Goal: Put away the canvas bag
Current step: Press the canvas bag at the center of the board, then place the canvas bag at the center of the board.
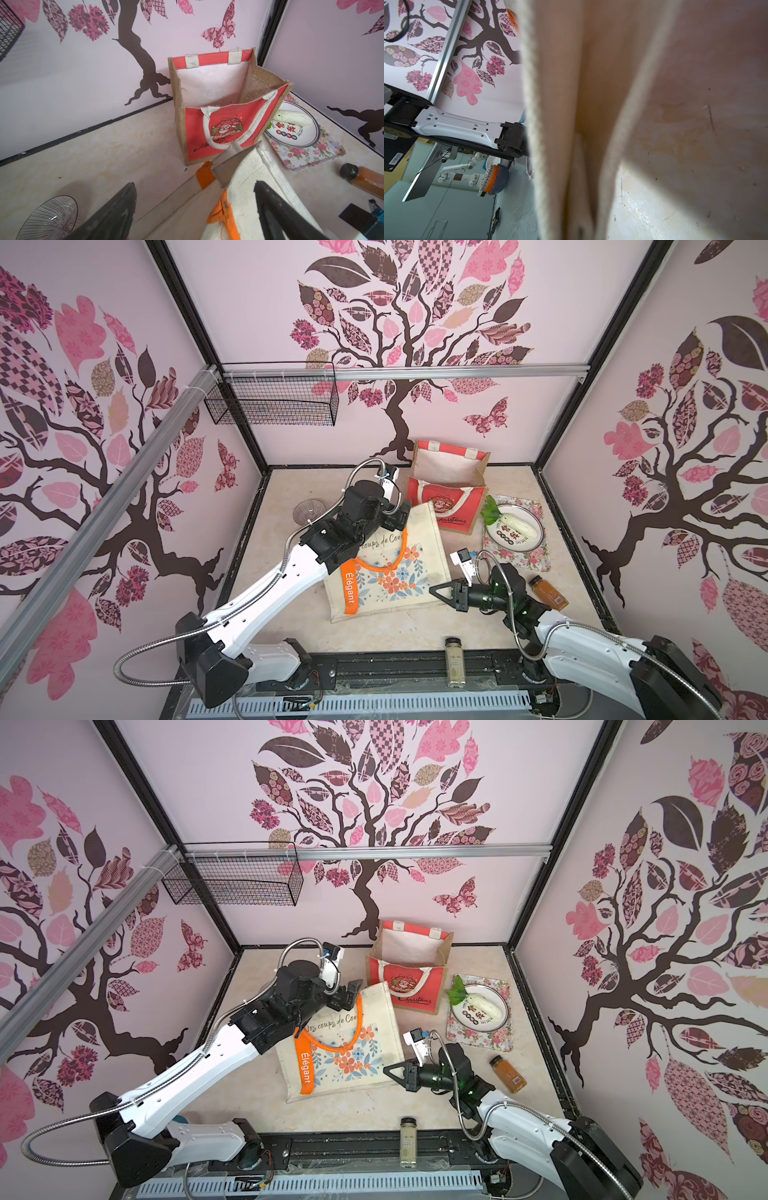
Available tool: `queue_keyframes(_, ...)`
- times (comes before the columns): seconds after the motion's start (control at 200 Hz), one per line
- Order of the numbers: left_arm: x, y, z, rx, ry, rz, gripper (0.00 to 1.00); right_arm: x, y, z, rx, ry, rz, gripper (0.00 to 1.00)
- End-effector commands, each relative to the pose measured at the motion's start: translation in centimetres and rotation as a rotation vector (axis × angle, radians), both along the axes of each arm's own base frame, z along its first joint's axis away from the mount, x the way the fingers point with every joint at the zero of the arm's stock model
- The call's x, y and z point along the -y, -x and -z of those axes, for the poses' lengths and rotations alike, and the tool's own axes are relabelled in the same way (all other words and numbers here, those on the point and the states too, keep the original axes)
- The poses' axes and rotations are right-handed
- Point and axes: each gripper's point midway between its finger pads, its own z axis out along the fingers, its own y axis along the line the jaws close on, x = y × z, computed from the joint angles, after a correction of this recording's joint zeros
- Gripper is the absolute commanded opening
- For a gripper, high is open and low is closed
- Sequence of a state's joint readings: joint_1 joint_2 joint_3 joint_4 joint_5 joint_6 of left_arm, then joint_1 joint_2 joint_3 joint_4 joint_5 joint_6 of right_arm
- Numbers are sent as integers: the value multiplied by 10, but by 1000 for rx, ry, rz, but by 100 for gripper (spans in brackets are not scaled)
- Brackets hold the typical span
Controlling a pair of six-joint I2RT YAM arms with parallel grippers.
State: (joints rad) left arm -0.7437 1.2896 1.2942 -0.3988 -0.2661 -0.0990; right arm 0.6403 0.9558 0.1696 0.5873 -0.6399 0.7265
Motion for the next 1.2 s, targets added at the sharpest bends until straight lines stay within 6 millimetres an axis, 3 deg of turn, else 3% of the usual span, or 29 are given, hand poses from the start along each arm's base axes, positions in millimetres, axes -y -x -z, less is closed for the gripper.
queue_keyframes(0.0,-20,-1,-23,-26,140,-65,92,5,-12,9,-42,44,84,0)
queue_keyframes(0.095,-48,-1,-13,-151,355,-76,88,15,-22,29,-107,126,177,0)
queue_keyframes(0.175,-78,5,1,-159,360,-155,85,22,-25,42,-146,167,221,0)
queue_keyframes(0.31,-112,23,58,-255,288,-319,86,26,-25,56,-172,222,230,1)
queue_keyframes(0.335,-114,27,69,-275,301,-332,86,26,-25,57,-168,231,227,9)
queue_keyframes(0.38,-119,35,93,-307,316,-358,86,26,-26,59,-155,251,226,40)
queue_keyframes(0.445,-128,46,125,-352,327,-408,86,34,-32,64,-134,328,256,70)
queue_keyframes(0.5,-140,53,147,-372,308,-463,87,45,-40,68,-112,392,315,89)
queue_keyframes(0.545,-147,57,163,-381,296,-498,87,56,-46,74,-102,441,379,94)
queue_keyframes(0.64,-148,62,189,-421,286,-513,88,63,-54,78,-75,479,416,95)
queue_keyframes(0.865,-134,56,222,-503,286,-497,88,62,-63,73,-51,541,413,96)
queue_keyframes(1.065,-116,59,228,-498,339,-489,73,52,-54,60,-54,470,361,97)
queue_keyframes(1.196,-114,73,239,-524,371,-534,55,37,-41,52,51,499,270,93)
